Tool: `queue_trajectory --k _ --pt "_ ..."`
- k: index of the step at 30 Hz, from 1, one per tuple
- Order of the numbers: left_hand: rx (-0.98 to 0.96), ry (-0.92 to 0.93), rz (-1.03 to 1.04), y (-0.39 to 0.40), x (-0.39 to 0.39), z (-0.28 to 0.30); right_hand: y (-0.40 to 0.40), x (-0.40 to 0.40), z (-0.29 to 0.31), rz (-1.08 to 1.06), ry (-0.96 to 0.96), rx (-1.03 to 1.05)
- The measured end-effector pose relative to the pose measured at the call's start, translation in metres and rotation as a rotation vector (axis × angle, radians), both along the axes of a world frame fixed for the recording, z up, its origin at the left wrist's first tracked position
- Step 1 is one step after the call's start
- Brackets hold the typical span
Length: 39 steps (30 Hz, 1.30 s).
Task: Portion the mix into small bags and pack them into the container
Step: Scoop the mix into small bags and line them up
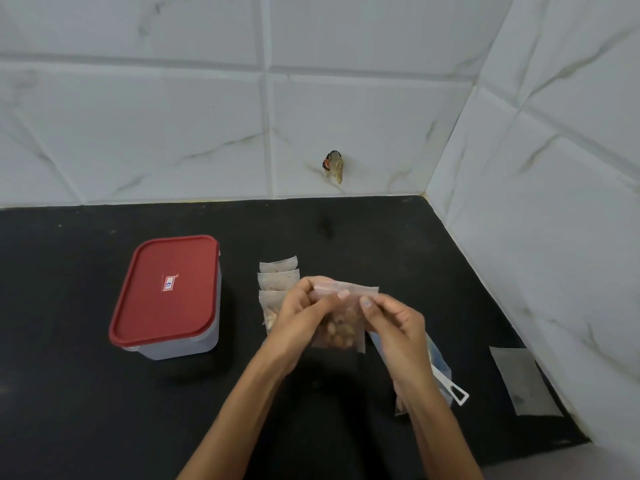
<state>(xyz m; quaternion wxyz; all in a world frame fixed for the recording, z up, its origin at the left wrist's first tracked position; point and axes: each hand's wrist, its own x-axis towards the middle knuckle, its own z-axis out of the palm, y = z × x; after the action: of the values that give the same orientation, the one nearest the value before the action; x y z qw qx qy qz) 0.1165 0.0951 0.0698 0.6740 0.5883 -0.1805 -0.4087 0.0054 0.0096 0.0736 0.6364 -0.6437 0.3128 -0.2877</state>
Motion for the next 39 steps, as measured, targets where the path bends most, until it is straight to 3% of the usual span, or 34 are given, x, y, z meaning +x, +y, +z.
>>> queue_trajectory --k 6,30,39 --pt "-0.134 -0.032 0.091 0.006 0.013 -0.018 -0.004 0.015 -0.011 -0.068 -0.101 0.181" --pt "-0.094 -0.373 0.08 0.024 0.04 -0.023 0.016 0.058 -0.018 -0.085 -0.149 0.101" --pt "-0.107 -0.366 0.099 0.023 0.035 -0.027 0.013 0.049 -0.028 0.052 -0.166 0.171"
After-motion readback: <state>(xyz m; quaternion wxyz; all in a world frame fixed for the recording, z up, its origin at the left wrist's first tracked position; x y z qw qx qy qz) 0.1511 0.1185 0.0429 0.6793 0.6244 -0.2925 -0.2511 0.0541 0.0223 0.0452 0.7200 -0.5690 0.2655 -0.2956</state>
